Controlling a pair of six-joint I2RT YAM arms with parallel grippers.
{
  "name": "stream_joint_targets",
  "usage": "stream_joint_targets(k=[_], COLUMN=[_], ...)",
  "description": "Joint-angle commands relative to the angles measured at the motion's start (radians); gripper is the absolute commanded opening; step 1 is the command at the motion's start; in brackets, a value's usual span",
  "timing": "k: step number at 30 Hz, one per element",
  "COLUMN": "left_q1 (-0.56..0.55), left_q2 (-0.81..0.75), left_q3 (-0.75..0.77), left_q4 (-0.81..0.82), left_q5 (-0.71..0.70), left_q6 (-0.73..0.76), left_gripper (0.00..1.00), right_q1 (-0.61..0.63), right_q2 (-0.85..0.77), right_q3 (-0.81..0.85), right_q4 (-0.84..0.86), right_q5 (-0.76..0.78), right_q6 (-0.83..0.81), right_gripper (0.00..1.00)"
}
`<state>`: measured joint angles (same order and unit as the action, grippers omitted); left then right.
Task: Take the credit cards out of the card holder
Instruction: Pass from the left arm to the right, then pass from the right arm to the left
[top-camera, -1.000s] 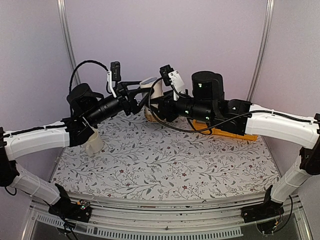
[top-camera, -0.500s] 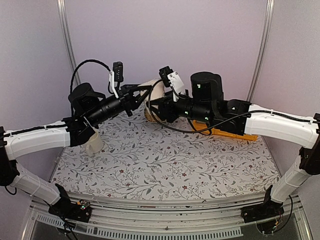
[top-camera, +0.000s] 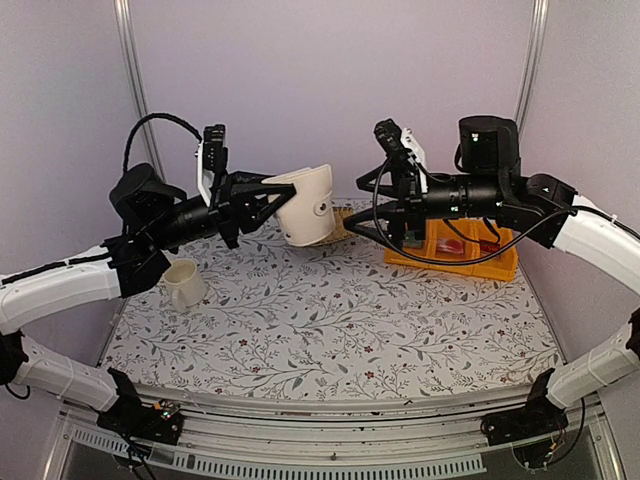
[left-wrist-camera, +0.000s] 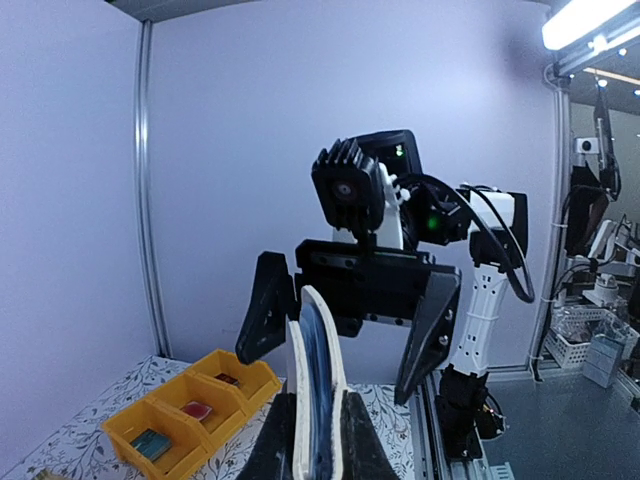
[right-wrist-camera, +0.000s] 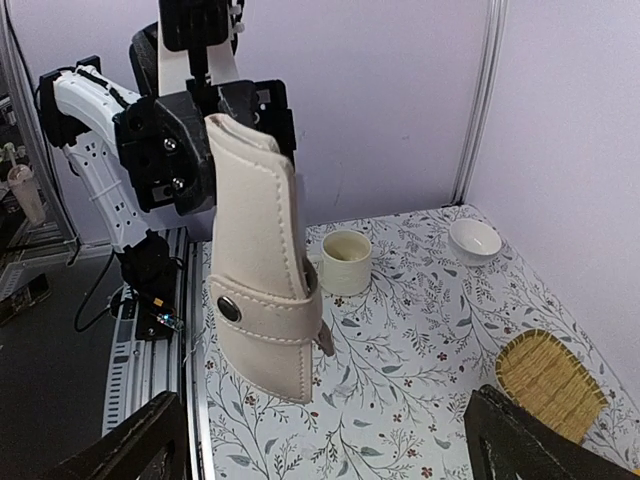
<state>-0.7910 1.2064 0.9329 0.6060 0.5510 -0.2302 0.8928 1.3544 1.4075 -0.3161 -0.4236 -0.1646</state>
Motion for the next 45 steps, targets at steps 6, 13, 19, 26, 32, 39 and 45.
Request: stream_joint_targets(k=[6, 13, 19, 26, 32, 39, 45], left_q1=[0.005, 0.004, 0.005, 0.006, -0.002, -0.037, -0.036], left_q2=[0.023, 0.048, 0.035, 0.045, 0.030, 0.080, 0.086], left_q3=[0.032, 0.032, 0.015, 0.006, -0.081, -0.034, -0.057], left_q4=[0.015, 0.042, 0.037, 0.039, 0.040, 0.000, 0.131], left_q5=[0.141, 0.183, 0.155, 0.123, -0.065, -0.140, 0.042], left_q6=[0.001, -0.017, -0.009, -0.054, -0.015, 0.038, -0.034], left_gripper=[0.00, 0.00, 0.00, 0.33, 0.98, 0.83, 0.63], right_q1=[-0.010, -0.011, -0.010, -0.010, -0.011, -0.010, -0.011], right_q2=[0.050, 0.155, 0.165, 0.124, 0.090, 0.095, 0.089], right_q3=[0.091, 0.148, 0.125, 0.096, 0.102, 0.089, 0.086], right_q4=[-0.036, 0.017, 0.002, 0.025, 0.110, 0.176, 0.157], right_q5=[-0.293, -0.274, -0.291, -0.262, -0.158, -0.184, -0.196], right_q6=[-0.044, 0.025, 0.017, 0.043, 0.135, 0.207, 0.189], right_gripper=[0.99, 0.97, 0.05, 0.02, 0.01, 0.01, 0.02])
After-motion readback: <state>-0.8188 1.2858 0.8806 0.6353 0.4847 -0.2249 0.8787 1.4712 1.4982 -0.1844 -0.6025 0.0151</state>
